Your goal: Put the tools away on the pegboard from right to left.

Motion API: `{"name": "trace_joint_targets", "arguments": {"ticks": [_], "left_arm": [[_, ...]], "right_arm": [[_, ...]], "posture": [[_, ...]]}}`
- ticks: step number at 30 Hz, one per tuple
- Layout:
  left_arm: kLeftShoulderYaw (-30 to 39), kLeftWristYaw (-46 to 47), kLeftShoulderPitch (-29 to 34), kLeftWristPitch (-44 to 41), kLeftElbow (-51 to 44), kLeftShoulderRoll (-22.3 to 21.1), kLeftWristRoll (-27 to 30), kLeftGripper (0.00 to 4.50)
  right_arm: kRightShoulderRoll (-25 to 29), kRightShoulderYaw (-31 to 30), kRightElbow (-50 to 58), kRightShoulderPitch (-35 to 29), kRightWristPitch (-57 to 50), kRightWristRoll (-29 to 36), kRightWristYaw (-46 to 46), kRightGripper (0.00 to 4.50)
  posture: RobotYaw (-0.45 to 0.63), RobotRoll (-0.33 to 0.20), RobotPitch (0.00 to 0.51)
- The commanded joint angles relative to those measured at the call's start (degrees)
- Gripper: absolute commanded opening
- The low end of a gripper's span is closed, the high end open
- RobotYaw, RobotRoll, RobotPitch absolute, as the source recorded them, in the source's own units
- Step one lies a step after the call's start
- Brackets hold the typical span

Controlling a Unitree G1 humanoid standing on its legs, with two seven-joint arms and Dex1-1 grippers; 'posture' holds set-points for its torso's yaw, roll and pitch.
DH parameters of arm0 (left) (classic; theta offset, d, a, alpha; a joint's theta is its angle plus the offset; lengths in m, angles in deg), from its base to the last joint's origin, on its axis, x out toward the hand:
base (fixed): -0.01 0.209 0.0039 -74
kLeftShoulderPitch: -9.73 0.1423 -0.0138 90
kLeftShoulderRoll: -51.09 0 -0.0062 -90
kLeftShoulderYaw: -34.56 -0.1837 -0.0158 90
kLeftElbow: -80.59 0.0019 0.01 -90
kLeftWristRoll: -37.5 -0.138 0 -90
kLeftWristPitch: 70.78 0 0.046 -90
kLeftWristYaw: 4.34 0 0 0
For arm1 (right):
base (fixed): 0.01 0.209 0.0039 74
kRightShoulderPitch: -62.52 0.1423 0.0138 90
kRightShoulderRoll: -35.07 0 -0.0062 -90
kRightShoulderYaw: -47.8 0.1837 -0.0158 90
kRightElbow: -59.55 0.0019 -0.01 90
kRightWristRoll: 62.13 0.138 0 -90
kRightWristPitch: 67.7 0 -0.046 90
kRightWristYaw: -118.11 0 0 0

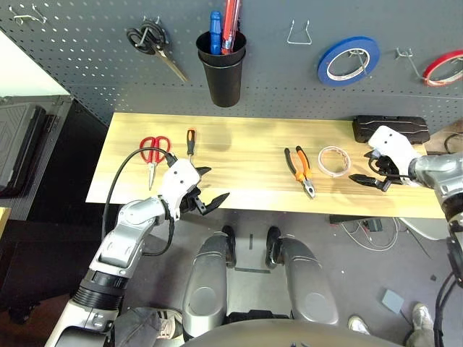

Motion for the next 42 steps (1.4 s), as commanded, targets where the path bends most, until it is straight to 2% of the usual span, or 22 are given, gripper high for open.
{"name": "trace_joint_targets", "arguments": {"ticks": [1, 14, 18, 27, 28, 35, 39, 42], "left_arm": [[-1.07, -0.04, 0.66, -0.89, -1.84, 0.01, -1.03, 4.47], [-0.65, 1.27, 2.73, -3.71, -6.14, 0.27, -1.32, 4.47], [-0.52, 1.59, 3.0, -4.05, -6.34, 0.2, -1.43, 4.5], [-0.87, 2.03, 1.85, -3.26, -4.76, 0.98, -1.9, 4.5], [-0.87, 2.05, 1.65, -2.99, -4.44, 1.11, -1.94, 4.5], [-0.47, 1.38, 1.59, 0.94, -3.21, 2.47, -0.62, 4.5], [0.29, 0.65, 1.05, 3.41, -2.14, 3.55, 0.38, 4.5], [1.27, 0.01, 0.73, 4.04, -2.12, 4.25, 2.06, 4.5]], "right_arm": [[-2.13, -2.17, -3.36, 0.5, 0.85, -2.91, -1.29, 4.5], [-7.42, -4.69, -8.56, 2.92, -1.82, -8.2, -9.61, 4.5], [-7.45, -4.8, -8.85, 3.06, -2.52, -8.9, -10.62, 3.58], [-4.51, -2.99, -7.9, 2.26, -0.47, -7.62, -13.59, 0.19], [-3.95, -2.31, -7.59, 1.82, 0.24, -7.12, -14.41, 0.04], [-0.75, 4.67, -3.28, -5.46, 7.36, -1.24, -19.44, 0.04], [-0.29, 8.81, 3.01, -12.56, 11.02, 2.68, -21.7, 0.04], [-1.02, 12.26, 12.57, -21.0, 13.28, 5.98, -24.64, 0.04]], "posture": [[0.14, 0.0, 0.414], [0.19, 0.0, 0.444], [0.19, 0.0, 0.439], [0.18, 0.0, 0.416], [0.18, 0.0, 0.411], [0.17, 0.0, 0.356], [0.17, 0.0, 0.329], [0.16, 0.0, 0.306]]}}
